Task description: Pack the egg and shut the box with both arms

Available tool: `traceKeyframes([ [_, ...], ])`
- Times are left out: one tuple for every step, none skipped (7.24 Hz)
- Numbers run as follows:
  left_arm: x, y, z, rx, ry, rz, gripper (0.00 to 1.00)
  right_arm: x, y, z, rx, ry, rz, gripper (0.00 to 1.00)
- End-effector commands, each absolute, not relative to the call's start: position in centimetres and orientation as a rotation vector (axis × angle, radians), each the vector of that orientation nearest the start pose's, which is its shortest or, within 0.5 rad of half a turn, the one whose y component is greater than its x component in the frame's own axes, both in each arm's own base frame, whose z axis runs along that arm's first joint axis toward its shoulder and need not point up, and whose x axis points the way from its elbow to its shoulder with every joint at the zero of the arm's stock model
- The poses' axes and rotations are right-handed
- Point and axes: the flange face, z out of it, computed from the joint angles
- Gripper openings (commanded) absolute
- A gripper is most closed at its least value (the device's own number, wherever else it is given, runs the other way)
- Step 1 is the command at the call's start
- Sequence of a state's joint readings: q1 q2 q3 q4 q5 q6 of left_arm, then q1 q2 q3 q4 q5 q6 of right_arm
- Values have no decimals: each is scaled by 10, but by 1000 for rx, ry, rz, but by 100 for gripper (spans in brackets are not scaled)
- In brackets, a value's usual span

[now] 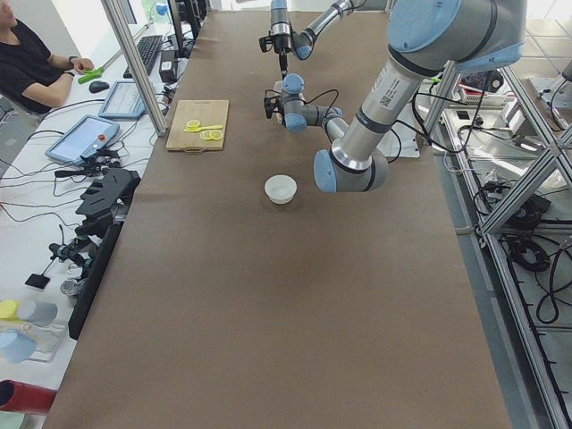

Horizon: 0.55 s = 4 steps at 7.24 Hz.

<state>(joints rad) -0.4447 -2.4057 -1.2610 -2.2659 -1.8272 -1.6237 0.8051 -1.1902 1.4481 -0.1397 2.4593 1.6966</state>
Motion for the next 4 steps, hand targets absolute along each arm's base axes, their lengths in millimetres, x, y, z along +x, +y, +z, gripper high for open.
traceKeyframes([
  [649,-442,190,24,1240,-282,0,-367,-462,350,-100,-1643,-43,0],
  [641,-452,189,14,1244,-281,0,-367,-462,349,-101,-1644,-46,0],
  [631,-462,188,-9,1249,-272,0,-368,-462,348,-100,-1644,-44,0],
  [625,-467,190,-7,1251,-276,0,-369,-462,347,-100,-1645,-46,0],
])
